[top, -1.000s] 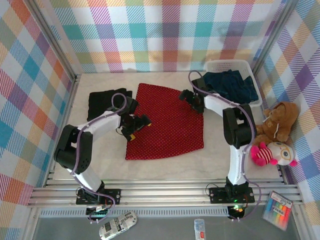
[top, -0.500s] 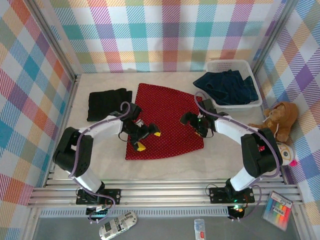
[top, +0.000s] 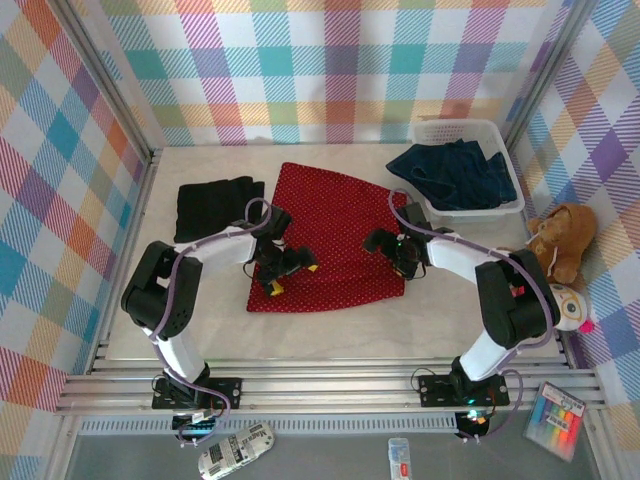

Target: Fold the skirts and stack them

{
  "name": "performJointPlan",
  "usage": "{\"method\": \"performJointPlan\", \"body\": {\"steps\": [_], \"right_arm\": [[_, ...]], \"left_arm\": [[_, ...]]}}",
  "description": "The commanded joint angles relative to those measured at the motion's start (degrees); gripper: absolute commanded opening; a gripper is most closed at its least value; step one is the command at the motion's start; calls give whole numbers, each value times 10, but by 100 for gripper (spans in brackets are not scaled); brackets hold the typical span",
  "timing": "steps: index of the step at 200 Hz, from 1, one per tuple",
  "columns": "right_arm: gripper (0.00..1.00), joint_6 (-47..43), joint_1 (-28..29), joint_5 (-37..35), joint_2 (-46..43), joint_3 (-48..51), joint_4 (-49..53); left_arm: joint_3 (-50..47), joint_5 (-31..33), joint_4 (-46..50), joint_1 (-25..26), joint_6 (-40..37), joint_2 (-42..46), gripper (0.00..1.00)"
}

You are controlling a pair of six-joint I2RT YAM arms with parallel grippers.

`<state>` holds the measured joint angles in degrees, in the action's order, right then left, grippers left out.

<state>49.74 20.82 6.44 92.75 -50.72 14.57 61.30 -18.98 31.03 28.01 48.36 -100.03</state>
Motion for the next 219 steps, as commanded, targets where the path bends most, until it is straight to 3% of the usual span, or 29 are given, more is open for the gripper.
{"method": "performJointPlan", "body": {"steps": [1, 24, 51, 99, 174, 219], "right_arm": [[99, 11, -6, -45, -63, 26, 53], [99, 46, -8, -103, -140, 77, 88], [97, 60, -12, -59, -194, 127, 90], [69, 108, -11, 23, -228, 176, 64], [56, 163, -11, 25, -241, 231, -22], [52, 165, -10, 31, -237, 242, -44]], "left_arm": [[-4, 60, 29, 2, -3, 54, 100], [-4, 127, 52, 1, 11, 119, 100], [-30, 181, 70, -2, 41, 173, 100], [-117, 201, 74, -16, 114, 244, 100], [-195, 186, 124, -27, 140, 331, 99], [-217, 158, 88, -36, 141, 322, 95]]}}
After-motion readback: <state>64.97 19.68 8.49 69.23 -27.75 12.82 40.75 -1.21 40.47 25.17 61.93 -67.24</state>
